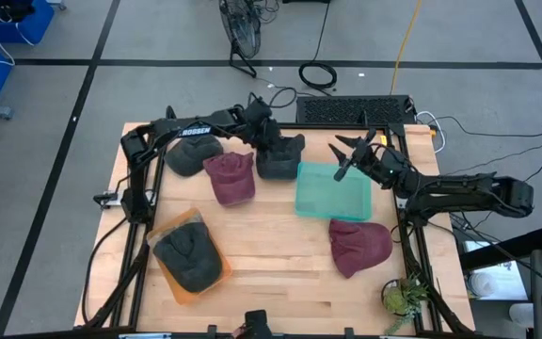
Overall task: Pick & Place hat
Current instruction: Put the right black cap into the orange bin
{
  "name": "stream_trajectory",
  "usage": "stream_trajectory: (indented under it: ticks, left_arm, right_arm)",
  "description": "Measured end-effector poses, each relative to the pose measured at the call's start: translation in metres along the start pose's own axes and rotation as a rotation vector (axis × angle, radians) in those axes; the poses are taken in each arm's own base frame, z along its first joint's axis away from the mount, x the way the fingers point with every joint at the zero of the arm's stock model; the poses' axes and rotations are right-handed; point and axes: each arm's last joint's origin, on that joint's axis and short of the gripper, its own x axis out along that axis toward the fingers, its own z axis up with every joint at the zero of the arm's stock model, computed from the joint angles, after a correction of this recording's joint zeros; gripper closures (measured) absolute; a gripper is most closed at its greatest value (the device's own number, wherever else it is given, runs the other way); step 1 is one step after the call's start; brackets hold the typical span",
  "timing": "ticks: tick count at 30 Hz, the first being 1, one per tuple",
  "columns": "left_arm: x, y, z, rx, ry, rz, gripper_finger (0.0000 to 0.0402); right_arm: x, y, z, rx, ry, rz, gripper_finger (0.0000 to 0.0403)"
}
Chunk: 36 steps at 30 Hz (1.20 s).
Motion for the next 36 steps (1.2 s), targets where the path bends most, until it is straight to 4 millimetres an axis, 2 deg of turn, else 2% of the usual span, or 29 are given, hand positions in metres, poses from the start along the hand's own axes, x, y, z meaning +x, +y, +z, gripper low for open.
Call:
stream_trajectory:
  ticks: [10,17,21,24,33,36]
  left_arm:
    - [0.002,0.003,-0.003,-0.015,-0.001,-0.037,0.0153]
    - [0.023,0.006,-0.011,-0.018,0.016,-0.04,0.0136]
    - [0.034,0.008,-0.018,-0.029,0.045,-0.048,0.0148]
    - [0.035,0.008,-0.019,-0.028,0.054,-0.051,0.0168]
    - [0.038,-0.008,-0.014,0.018,0.058,-0.077,0.0253]
    - [0.04,-0.012,-0.012,0.055,0.079,-0.026,0.0275]
  right_arm:
    - [0.0,-0.001,0.001,0.104,-0.011,-0.007,0.0269]
    - [-0.001,0.004,0.001,0.133,-0.003,0.022,0.0269]
    - [-0.002,0.009,0.0,0.136,0.013,0.051,0.0269]
    - [-0.003,0.012,-0.001,0.13,0.034,0.069,0.0269]
    - [-0.006,0.021,-0.006,0.129,0.095,0.121,0.0269]
    - [-0.007,0.025,-0.007,0.124,0.109,0.141,0.0269]
